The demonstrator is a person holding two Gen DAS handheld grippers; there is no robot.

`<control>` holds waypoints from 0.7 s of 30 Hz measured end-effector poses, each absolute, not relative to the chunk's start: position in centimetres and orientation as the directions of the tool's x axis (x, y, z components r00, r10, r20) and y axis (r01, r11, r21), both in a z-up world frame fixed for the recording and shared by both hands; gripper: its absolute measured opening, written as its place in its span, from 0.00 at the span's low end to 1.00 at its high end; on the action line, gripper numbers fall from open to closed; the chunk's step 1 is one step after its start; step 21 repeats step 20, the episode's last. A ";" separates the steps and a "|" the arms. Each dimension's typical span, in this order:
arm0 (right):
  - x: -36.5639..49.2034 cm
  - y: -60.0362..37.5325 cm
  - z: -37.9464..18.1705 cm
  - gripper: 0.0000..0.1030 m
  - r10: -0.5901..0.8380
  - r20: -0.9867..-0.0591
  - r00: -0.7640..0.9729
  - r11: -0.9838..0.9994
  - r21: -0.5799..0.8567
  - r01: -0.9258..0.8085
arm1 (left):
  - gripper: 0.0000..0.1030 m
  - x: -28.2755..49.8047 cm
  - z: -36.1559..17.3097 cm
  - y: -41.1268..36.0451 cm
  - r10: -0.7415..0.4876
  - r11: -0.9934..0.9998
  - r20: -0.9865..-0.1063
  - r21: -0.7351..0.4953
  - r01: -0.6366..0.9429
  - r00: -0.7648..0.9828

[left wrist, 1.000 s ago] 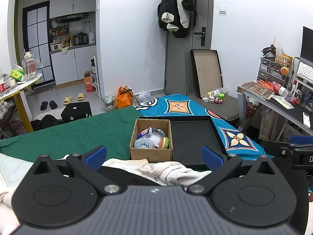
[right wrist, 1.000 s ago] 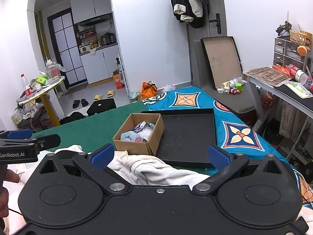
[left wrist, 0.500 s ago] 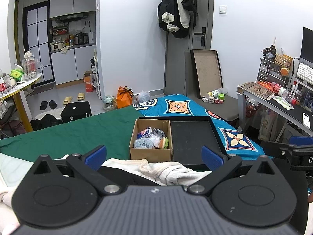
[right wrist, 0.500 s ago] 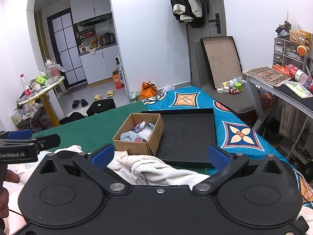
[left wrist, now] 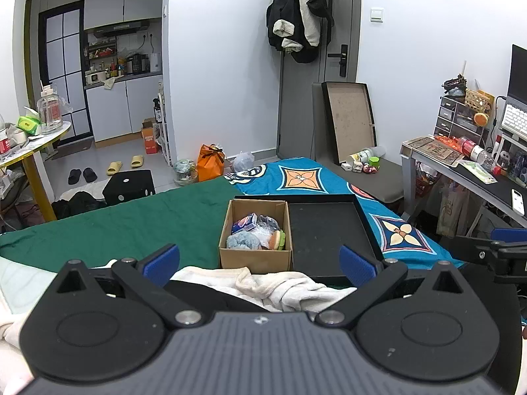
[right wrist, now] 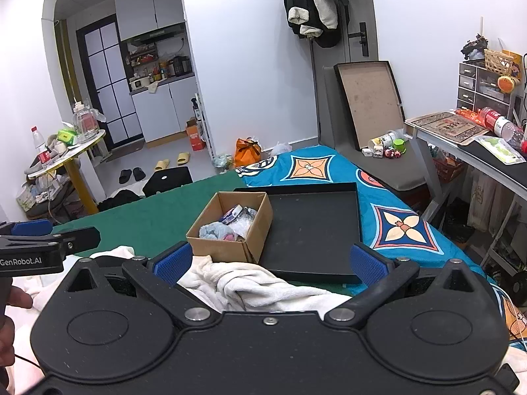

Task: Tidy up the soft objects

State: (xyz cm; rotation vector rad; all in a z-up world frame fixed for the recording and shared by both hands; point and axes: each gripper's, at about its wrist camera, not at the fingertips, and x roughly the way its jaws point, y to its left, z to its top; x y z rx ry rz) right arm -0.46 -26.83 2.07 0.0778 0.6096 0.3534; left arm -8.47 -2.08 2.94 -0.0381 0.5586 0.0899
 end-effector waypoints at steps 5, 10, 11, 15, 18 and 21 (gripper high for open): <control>-0.3 -26.8 2.1 1.00 0.347 -0.547 0.762 0.937 0.176 -0.301 | 0.99 -7.8 2.8 -2.0 0.071 0.996 -0.533 -0.007 -0.088 0.843; 0.2 -26.7 2.0 1.00 0.346 -0.556 0.756 0.938 0.180 -0.297 | 0.99 -7.1 2.8 -1.7 0.068 0.997 -0.536 -0.004 -0.083 0.842; 0.5 -26.6 2.0 1.00 0.345 -0.557 0.756 0.938 0.180 -0.295 | 0.99 -6.9 2.8 -1.9 0.068 0.997 -0.536 -0.004 -0.083 0.842; 1.5 -26.6 1.5 1.00 0.338 -0.569 0.749 0.941 0.182 -0.287 | 0.99 -6.2 2.7 -1.8 0.063 0.997 -0.540 -0.010 -0.082 0.839; 2.7 -26.5 0.9 1.00 0.338 -0.583 0.739 0.941 0.191 -0.279 | 0.99 -5.3 2.5 -1.8 0.063 0.997 -0.545 -0.002 -0.077 0.836; 3.5 -26.3 0.4 1.00 0.336 -0.596 0.730 0.942 0.194 -0.275 | 0.99 -4.7 2.3 -1.7 0.064 0.997 -0.549 0.000 -0.077 0.833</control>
